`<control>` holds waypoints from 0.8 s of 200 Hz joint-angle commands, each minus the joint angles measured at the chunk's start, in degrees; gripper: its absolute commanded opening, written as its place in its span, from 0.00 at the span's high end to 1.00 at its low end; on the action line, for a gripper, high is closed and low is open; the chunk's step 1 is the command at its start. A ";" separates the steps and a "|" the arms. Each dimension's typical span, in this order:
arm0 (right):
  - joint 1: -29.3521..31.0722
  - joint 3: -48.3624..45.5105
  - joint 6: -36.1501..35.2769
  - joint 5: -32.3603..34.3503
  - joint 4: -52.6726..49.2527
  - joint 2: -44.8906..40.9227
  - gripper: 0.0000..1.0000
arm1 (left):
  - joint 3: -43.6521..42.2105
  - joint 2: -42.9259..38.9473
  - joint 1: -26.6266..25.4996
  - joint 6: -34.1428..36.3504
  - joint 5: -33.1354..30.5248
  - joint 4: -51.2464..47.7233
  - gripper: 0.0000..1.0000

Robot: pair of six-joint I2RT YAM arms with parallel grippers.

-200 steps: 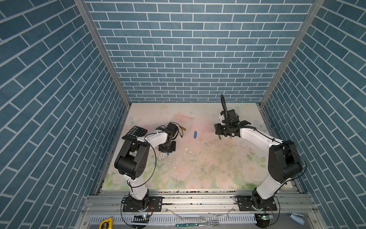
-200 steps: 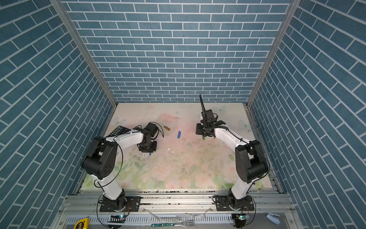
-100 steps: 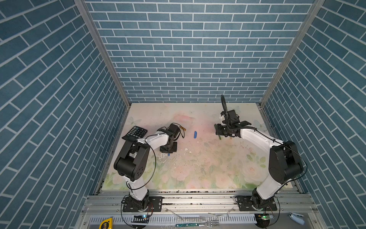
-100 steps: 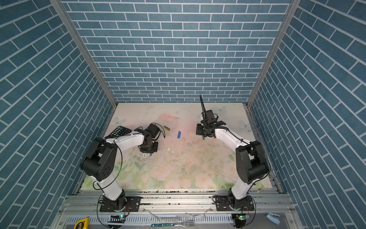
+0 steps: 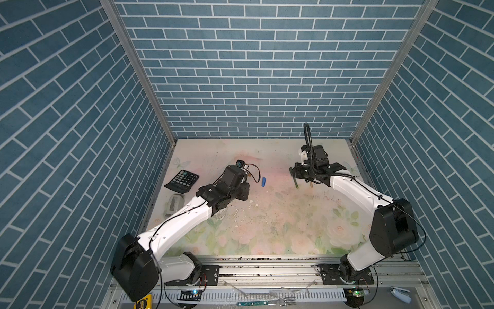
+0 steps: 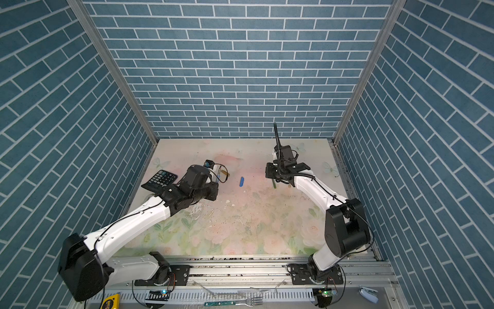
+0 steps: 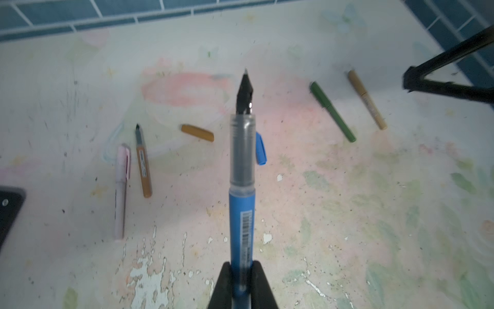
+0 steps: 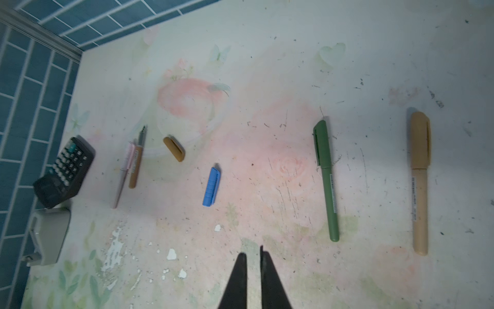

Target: Insert the pens into the pen caps

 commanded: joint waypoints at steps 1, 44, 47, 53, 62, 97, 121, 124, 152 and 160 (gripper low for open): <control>0.07 -0.72 1.45 -3.49 2.88 -4.35 0.79 | -0.88 -2.83 -0.05 7.93 3.29 10.92 1.00; 1.39 -1.66 1.37 -9.07 9.07 -9.33 0.70 | 0.47 -1.59 0.67 16.31 8.52 20.92 1.00; 1.71 -1.67 1.26 -9.32 9.38 -9.57 0.70 | 0.40 -1.19 0.95 16.25 9.12 21.61 1.00; 2.20 -1.72 0.88 -9.69 10.11 -10.10 0.68 | 0.06 -0.55 1.80 15.63 10.81 22.90 1.00; 3.11 -1.58 0.29 -10.30 10.89 -10.72 0.67 | -0.68 0.31 3.44 13.63 13.74 24.72 1.00; 6.25 1.01 -0.46 -13.32 11.92 -11.03 0.62 | -5.28 0.98 6.91 6.96 21.68 30.22 1.00; 7.81 4.41 -0.28 -15.86 12.19 -9.00 0.60 | -4.46 0.84 6.91 6.62 22.75 29.27 1.00; 8.01 4.89 -0.27 -16.22 12.19 -8.56 0.60 | -4.38 0.80 6.91 6.51 22.81 29.29 1.00; 10.42 8.95 -0.44 -18.61 12.59 -5.09 0.58 | -4.14 0.64 6.92 5.95 23.85 29.18 1.00; 11.02 9.88 -0.28 -19.05 12.94 -4.22 0.58 | -4.07 0.62 6.92 5.84 23.84 28.97 1.00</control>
